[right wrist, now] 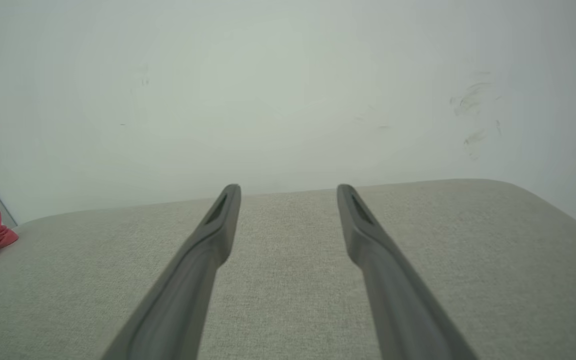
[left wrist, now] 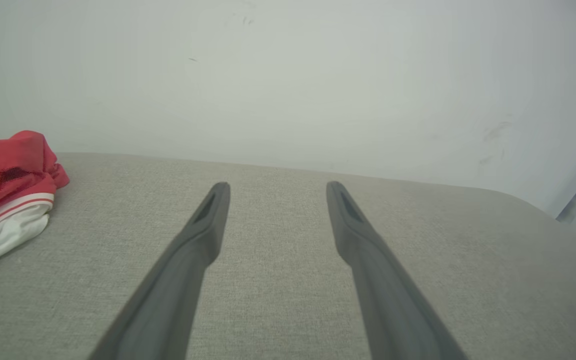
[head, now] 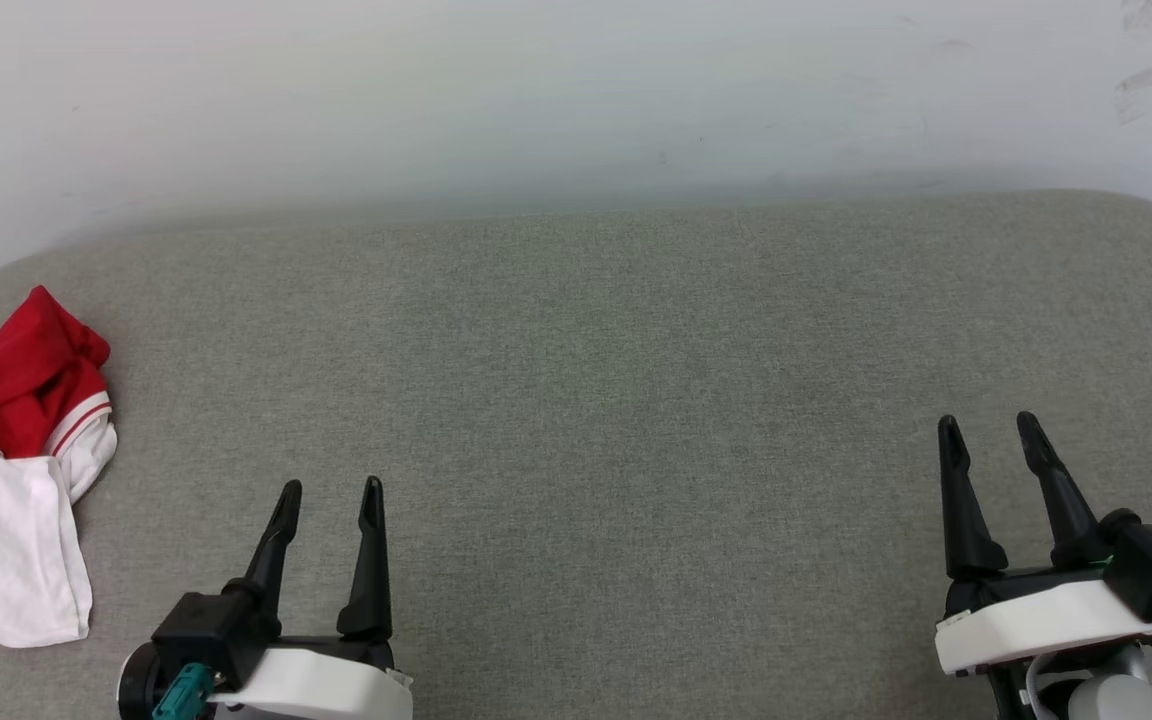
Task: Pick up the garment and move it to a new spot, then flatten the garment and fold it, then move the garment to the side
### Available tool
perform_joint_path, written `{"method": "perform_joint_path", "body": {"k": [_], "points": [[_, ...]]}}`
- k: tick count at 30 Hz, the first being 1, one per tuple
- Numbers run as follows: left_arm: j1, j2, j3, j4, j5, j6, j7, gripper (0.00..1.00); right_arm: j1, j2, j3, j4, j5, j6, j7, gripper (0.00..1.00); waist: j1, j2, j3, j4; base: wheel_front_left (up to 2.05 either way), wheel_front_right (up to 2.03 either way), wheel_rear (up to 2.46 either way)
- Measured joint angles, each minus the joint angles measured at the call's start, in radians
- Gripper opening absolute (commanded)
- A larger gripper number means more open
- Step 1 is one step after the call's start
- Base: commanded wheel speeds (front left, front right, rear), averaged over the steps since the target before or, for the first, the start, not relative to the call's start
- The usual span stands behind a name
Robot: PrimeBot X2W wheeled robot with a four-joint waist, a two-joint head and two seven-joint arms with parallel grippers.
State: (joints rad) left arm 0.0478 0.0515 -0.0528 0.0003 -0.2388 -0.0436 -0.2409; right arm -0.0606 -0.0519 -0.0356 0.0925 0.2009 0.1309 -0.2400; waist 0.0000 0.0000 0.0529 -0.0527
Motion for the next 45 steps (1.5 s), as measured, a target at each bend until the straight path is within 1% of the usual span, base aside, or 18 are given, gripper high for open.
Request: {"method": "perform_joint_path", "body": {"k": [12, 18, 28, 38, 45], "points": [[0.004, 0.0, -0.015, 0.003, 0.078, 0.01, -0.019, 1.0, -0.001, 0.0, 0.012, 0.007, -0.065, 0.0, -0.021, 1.0, 0.0, 0.0, 0.005, -0.002, 0.0, 0.0, 0.0], [0.003, 0.0, -0.015, 0.01, 0.067, 0.017, -0.022, 1.0, 0.003, 0.0, 0.022, 0.005, -0.059, 0.0, -0.023, 1.0, 0.0, 0.0, 0.0, 0.024, 0.0, 0.0, 0.0], [0.011, 0.0, 0.033, 0.016, 0.07, 0.021, -0.022, 1.0, 0.026, 0.001, 0.081, 0.014, -0.056, 0.0, -0.023, 1.0, 0.0, 0.0, -0.018, 0.142, 0.0, 0.0, 0.0], [0.047, 0.0, 0.065, 0.014, 0.085, 0.007, -0.022, 1.0, 0.046, 0.0, 0.125, 0.026, -0.04, 0.0, -0.023, 1.0, 0.0, 0.0, -0.047, 0.294, 0.0, 0.0, 0.0], [0.062, 0.0, 0.067, 0.018, 0.089, -0.01, -0.022, 1.0, 0.055, 0.0, 0.16, 0.035, -0.023, 0.0, -0.023, 1.0, 0.0, 0.0, -0.064, 0.383, 0.0, 0.0, 0.0]]}}
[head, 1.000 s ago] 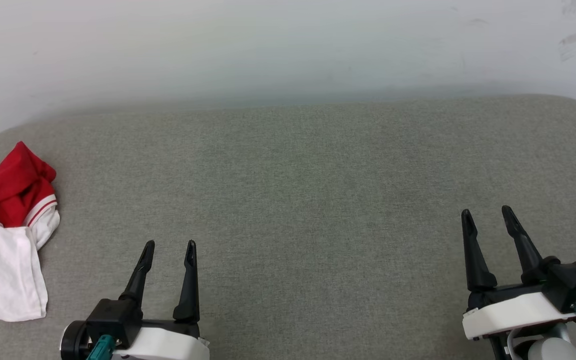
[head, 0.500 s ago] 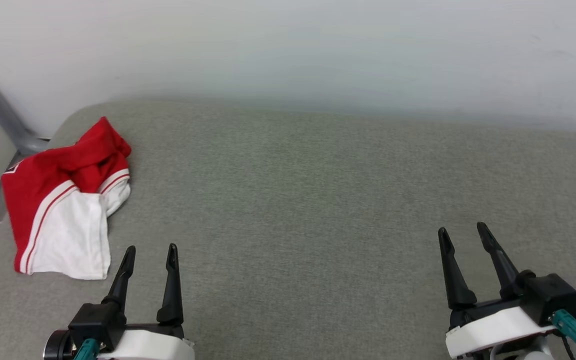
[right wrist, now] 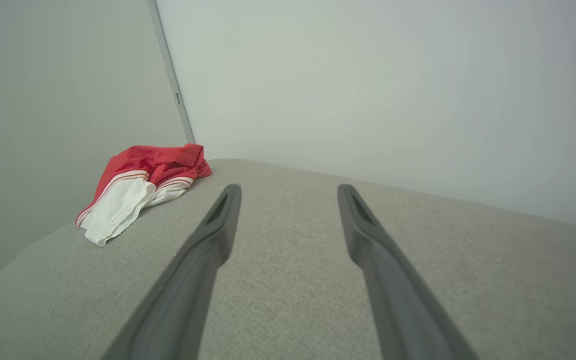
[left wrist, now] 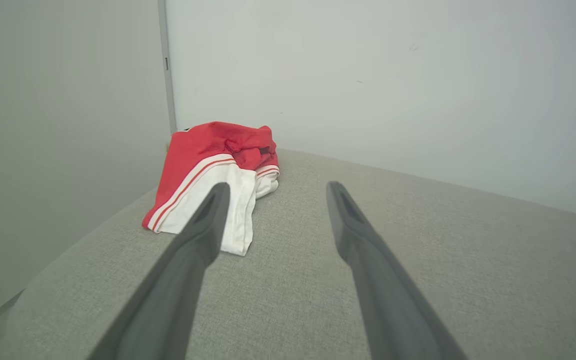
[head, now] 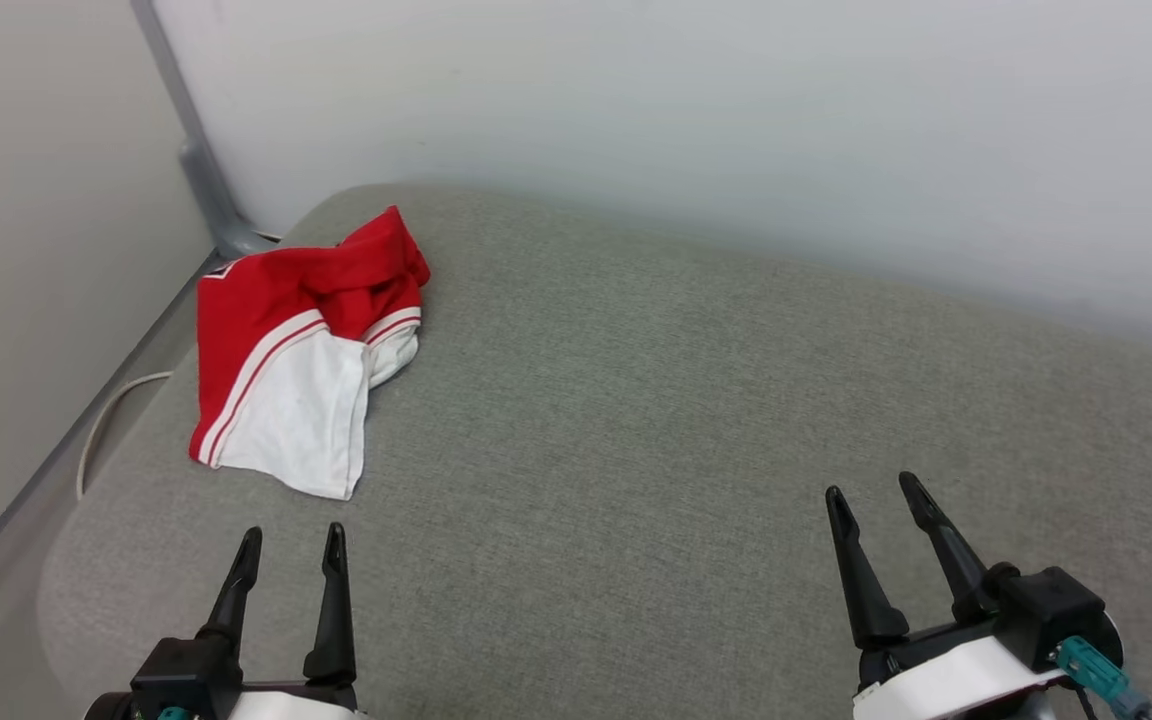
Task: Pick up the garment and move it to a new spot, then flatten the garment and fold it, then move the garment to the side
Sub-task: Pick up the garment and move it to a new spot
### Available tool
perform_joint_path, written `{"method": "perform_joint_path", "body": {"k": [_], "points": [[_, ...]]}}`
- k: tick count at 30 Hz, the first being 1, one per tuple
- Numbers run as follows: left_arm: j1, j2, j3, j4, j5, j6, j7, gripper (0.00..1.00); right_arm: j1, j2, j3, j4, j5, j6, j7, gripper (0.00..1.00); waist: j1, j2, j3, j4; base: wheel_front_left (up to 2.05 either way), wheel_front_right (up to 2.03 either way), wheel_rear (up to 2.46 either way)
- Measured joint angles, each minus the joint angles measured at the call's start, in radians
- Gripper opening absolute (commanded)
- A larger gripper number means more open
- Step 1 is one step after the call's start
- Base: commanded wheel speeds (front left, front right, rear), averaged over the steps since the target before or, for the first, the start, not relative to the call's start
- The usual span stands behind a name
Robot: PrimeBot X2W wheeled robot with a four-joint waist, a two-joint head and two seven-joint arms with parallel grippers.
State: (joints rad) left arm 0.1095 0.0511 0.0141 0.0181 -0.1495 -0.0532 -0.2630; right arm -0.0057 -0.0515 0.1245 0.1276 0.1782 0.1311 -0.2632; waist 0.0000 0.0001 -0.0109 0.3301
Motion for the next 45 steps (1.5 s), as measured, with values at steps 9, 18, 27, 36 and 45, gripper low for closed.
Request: {"method": "perform_joint_path", "body": {"k": [9, 18, 27, 36, 45], "points": [[0.01, 0.0, 0.018, -0.018, -0.007, -0.002, 0.0, 1.0, 0.006, 0.0, 0.008, 0.009, 0.01, 0.0, 0.0, 1.0, 0.0, 0.0, -0.012, 0.068, 0.0, 0.0, 0.0], [0.012, 0.0, 0.037, -0.02, -0.034, -0.008, 0.0, 1.0, 0.005, 0.0, 0.017, 0.009, 0.011, 0.0, 0.0, 1.0, 0.0, 0.0, 0.006, 0.064, 0.0, 0.0, 0.0], [-0.131, 0.024, 0.11, 0.076, -0.024, -0.063, 0.0, 1.0, -0.037, 0.0, -0.011, -0.021, -0.067, 0.0, 0.0, 1.0, 0.0001, 0.0, 0.105, 0.028, 0.0, 0.0, 0.0], [-0.455, 0.243, 0.062, 0.345, -0.072, -0.077, 0.01, 1.0, -0.087, -0.052, -0.032, -0.072, -0.109, 0.0, 0.0, 1.0, 0.0003, 0.0, 0.275, -0.018, 0.0, 0.0, 0.0], [-0.756, 0.479, -0.098, 0.577, -0.363, -0.078, 0.243, 1.0, -0.12, -0.089, -0.069, -0.134, -0.123, 0.0, 0.0, 1.0, 0.0003, 0.0, 0.449, -0.071, 0.0, 0.0, 0.0]]}}
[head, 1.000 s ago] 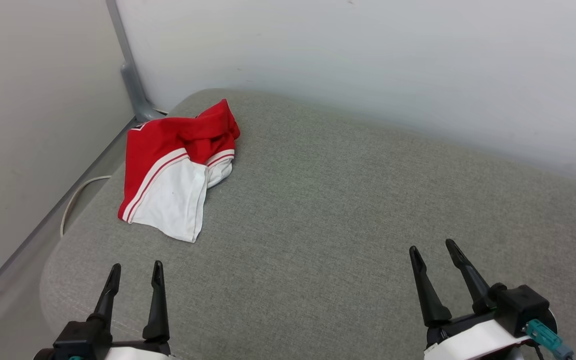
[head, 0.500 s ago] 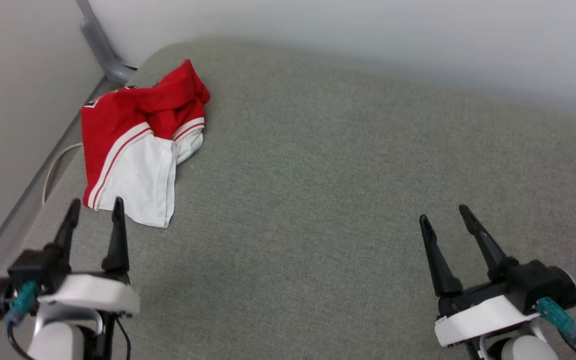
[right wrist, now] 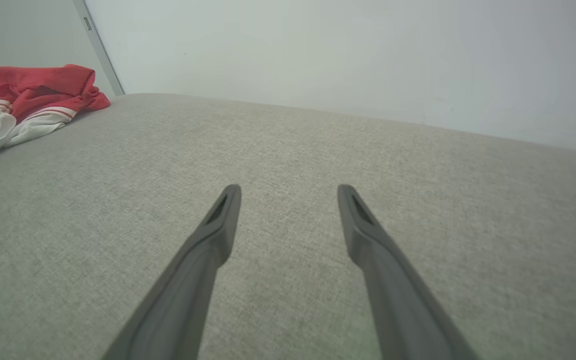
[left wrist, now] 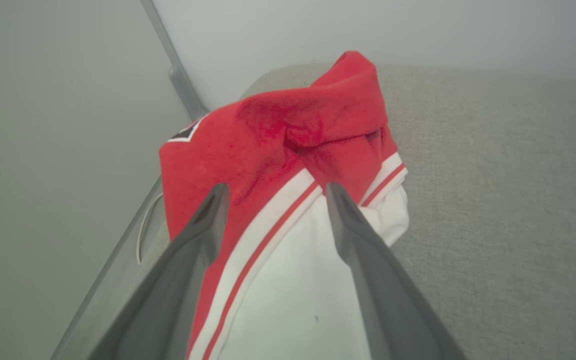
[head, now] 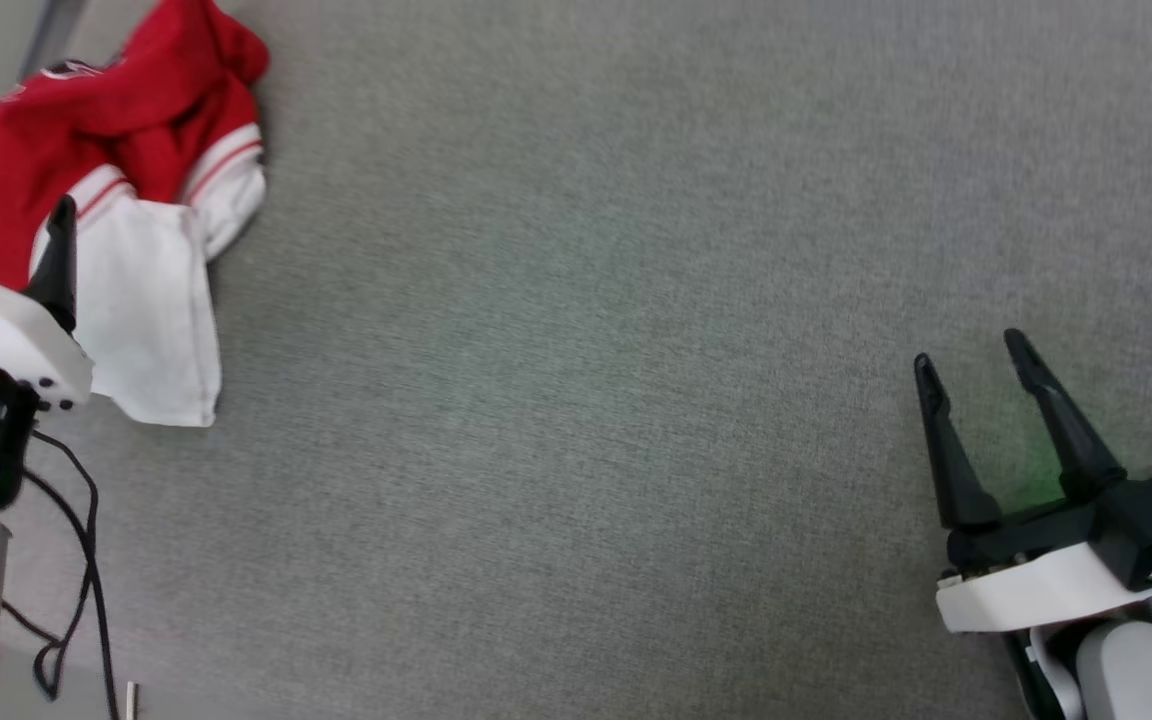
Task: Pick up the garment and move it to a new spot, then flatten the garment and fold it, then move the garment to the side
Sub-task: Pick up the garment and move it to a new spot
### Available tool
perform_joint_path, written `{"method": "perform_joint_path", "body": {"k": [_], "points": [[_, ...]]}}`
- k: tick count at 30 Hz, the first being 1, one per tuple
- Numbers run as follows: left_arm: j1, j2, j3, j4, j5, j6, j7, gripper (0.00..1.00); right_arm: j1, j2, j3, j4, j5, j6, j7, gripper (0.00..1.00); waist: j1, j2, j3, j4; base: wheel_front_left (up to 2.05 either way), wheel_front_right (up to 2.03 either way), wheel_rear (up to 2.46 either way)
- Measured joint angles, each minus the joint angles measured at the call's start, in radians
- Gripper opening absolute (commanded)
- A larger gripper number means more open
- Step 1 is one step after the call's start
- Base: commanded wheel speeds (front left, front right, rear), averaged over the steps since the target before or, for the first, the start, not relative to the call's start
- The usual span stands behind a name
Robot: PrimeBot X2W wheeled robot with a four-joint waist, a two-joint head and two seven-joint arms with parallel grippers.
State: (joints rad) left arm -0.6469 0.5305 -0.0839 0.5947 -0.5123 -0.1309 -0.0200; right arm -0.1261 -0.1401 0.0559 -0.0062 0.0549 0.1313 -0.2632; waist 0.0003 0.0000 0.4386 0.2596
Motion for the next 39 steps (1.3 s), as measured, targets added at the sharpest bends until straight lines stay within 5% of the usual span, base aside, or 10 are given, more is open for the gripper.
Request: {"method": "perform_joint_path", "body": {"k": [6, 14, 15, 16, 33, 39], "points": [[-0.105, 0.08, -0.123, 0.075, -0.139, 0.0, 0.138, 1.0, -0.013, -0.009, -0.015, -0.026, -0.005, 0.0, 0.0, 1.0, -0.0001, 0.0, 0.087, -0.025, 0.0, 0.0, 0.0], [-0.154, 0.117, -0.254, 0.119, -0.309, 0.0, 0.261, 1.0, -0.016, -0.01, -0.027, -0.045, -0.013, 0.0, -0.002, 1.0, -0.0002, 0.0, 0.136, -0.039, 0.0, 0.0, 0.0], [-0.154, 0.119, -0.27, 0.118, -0.334, 0.0, 0.271, 0.31, -0.016, -0.01, -0.028, -0.045, -0.015, 0.0, -0.002, 1.0, -0.0002, 0.0, 0.137, -0.039, 0.0, 0.0, 0.0], [-0.154, 0.122, -0.286, 0.116, -0.352, 0.0, 0.273, 0.0, -0.016, -0.01, -0.029, -0.045, -0.016, 0.0, -0.002, 1.0, -0.0002, 0.0, 0.136, -0.039, 0.0, 0.0, 0.0], [-0.154, 0.267, -0.39, 0.09, -0.386, 0.0, -0.105, 0.0, -0.014, 0.036, -0.01, 0.039, 0.003, 0.0, 0.0, 1.0, -0.0003, 0.0, -0.036, -0.059, 0.0, 0.0, 0.0], [-0.159, 0.32, -0.42, -0.006, -0.334, 0.0, -0.133, 0.0, 0.004, 0.067, -0.022, 0.07, 0.024, 0.0, 0.0, 1.0, -0.0005, 0.0, -0.149, -0.089, 0.0, 0.0, 0.0]]}}
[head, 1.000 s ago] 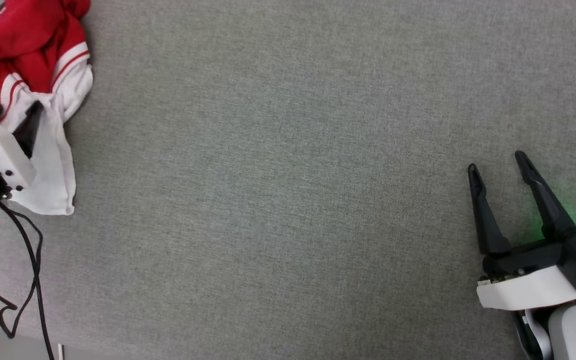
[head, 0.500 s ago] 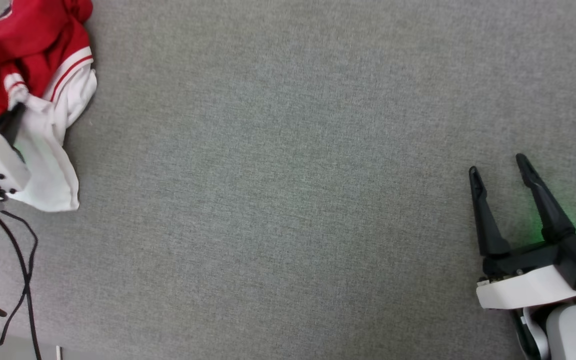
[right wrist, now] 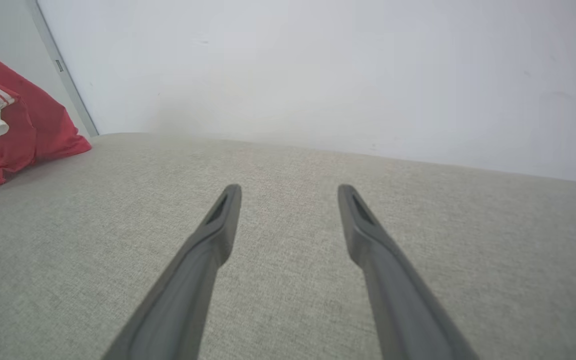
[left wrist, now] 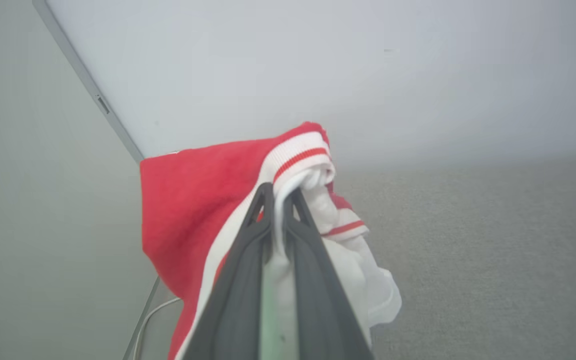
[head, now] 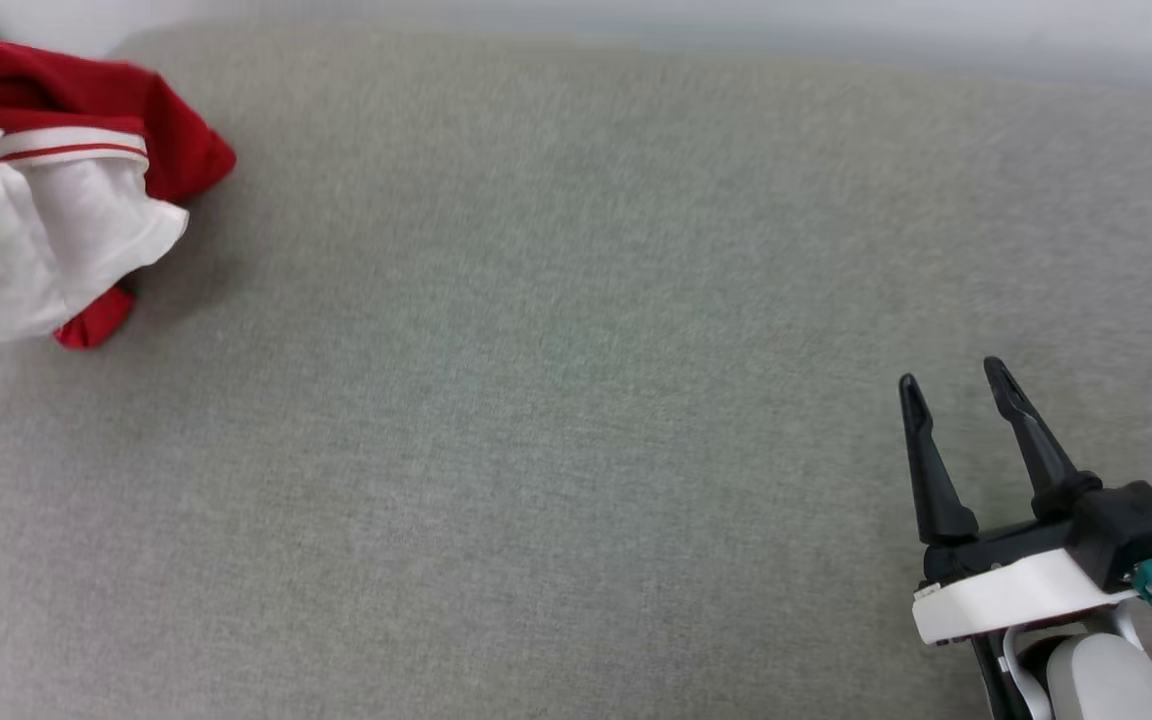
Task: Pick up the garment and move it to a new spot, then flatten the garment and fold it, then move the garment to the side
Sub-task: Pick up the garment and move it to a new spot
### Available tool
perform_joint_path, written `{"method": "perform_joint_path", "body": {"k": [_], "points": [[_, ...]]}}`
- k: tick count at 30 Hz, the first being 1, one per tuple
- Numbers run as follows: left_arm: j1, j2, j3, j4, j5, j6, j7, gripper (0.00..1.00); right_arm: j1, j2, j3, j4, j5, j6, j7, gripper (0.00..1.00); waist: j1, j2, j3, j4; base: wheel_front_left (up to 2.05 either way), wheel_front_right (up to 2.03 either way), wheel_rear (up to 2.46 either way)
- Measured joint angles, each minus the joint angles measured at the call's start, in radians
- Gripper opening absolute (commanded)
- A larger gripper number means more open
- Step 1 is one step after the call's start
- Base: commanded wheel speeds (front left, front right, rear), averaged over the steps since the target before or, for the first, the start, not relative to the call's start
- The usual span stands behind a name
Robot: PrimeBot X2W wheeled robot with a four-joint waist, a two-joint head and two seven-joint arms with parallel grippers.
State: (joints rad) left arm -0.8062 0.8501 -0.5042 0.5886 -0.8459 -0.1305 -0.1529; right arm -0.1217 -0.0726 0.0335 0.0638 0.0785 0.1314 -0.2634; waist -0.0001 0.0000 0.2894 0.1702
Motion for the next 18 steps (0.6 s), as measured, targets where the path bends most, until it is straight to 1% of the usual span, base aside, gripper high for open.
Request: {"method": "perform_joint_path", "body": {"k": [4, 8, 12, 14, 18], "points": [[-0.013, 0.011, -0.02, -0.103, 0.026, 0.018, 0.028, 0.0, 0.001, 0.014, -0.021, 0.01, 0.01, 0.0, 0.0, 1.0, -0.0001, 0.0, -0.061, -0.034, 0.0, 0.0, 0.0], [-0.021, 0.008, -0.042, -0.207, 0.043, 0.04, 0.07, 0.0, 0.001, 0.019, -0.039, 0.012, 0.018, 0.0, 0.0, 1.0, -0.0001, 0.0, -0.094, -0.089, 0.0, 0.0, 0.0], [-0.039, -0.023, -0.07, -0.311, 0.054, 0.062, 0.113, 0.0, 0.0, 0.02, -0.057, 0.012, 0.061, 0.0, 0.0, 1.0, -0.0001, 0.0, -0.113, -0.149, 0.0, 0.0, 0.0], [-0.049, -0.049, -0.084, -0.368, 0.063, 0.088, 0.135, 0.0, -0.002, 0.02, -0.063, 0.012, 0.073, 0.0, 0.0, 1.0, -0.0001, 0.0, -0.118, -0.18, 0.0, 0.0, 0.0], [-0.092, -0.114, -0.124, -0.442, 0.091, 0.109, 0.17, 0.0, -0.016, 0.021, -0.07, 0.01, 0.094, 0.0, 0.0, 1.0, 0.0, 0.0, -0.12, -0.249, 0.0, 0.0, 0.0]]}}
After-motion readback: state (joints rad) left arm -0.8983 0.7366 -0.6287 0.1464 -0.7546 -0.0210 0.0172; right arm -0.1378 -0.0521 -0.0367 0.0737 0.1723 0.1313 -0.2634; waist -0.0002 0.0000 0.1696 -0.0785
